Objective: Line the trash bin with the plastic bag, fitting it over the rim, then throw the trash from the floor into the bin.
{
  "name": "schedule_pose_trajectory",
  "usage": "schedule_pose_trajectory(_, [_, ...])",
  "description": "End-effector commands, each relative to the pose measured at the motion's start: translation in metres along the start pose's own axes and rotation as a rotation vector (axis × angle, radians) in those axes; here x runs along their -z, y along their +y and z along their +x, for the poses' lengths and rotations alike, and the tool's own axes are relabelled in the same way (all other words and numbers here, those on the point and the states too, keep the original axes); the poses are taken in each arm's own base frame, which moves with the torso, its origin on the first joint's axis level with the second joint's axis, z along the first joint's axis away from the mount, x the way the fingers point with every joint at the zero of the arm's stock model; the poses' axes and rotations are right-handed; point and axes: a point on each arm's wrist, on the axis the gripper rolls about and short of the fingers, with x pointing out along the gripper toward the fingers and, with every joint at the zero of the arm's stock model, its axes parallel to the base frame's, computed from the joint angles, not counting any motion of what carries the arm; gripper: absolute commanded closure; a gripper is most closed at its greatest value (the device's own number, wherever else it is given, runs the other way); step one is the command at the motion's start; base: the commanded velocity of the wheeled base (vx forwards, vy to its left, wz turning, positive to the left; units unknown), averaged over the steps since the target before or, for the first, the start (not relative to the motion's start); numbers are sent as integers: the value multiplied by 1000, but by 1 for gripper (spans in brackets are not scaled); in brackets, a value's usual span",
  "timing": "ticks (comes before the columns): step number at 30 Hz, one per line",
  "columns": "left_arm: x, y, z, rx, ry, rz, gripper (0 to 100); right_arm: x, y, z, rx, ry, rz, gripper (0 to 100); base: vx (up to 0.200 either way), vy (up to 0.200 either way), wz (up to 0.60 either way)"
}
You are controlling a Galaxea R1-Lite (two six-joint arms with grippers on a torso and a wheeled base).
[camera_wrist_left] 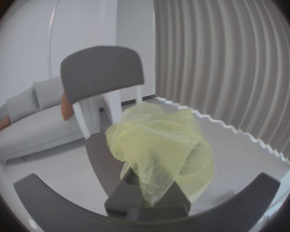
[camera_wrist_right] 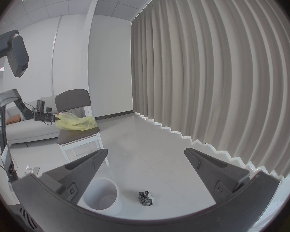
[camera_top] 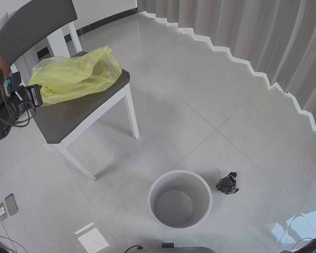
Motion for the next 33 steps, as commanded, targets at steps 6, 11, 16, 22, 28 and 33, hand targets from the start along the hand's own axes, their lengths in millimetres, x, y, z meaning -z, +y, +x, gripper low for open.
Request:
schedule_pose_trajectory(6, [-59,-64,-150,523,-213,192,100,-33,-5,52,-27,115,-78,0,0,0,0])
schedule_pose_trajectory(11, [-64,-71,-169,634,-260,309,100,-38,-7,67,-33,147,-74,0,0,0,0])
schedule_pose_trajectory(16, [-65,-66,-181,652,-272,489,100,-37,-6,81,-68,186,-67,0,0,0,0])
schedule_pose_trajectory(22, [-70,-70,-187,732,-242,539,100,-40,-4,95,-112,210,-62,0,0,0,0])
schedule_pose_trajectory(28, [-64,-82,-176,761,-211,596,100,-51,-3,116,-132,220,-54,0,0,0,0])
schedule_pose_trajectory(33, [-61,-91,-170,788,-207,643,100,-58,0,133,-165,230,-46,0,0,0,0])
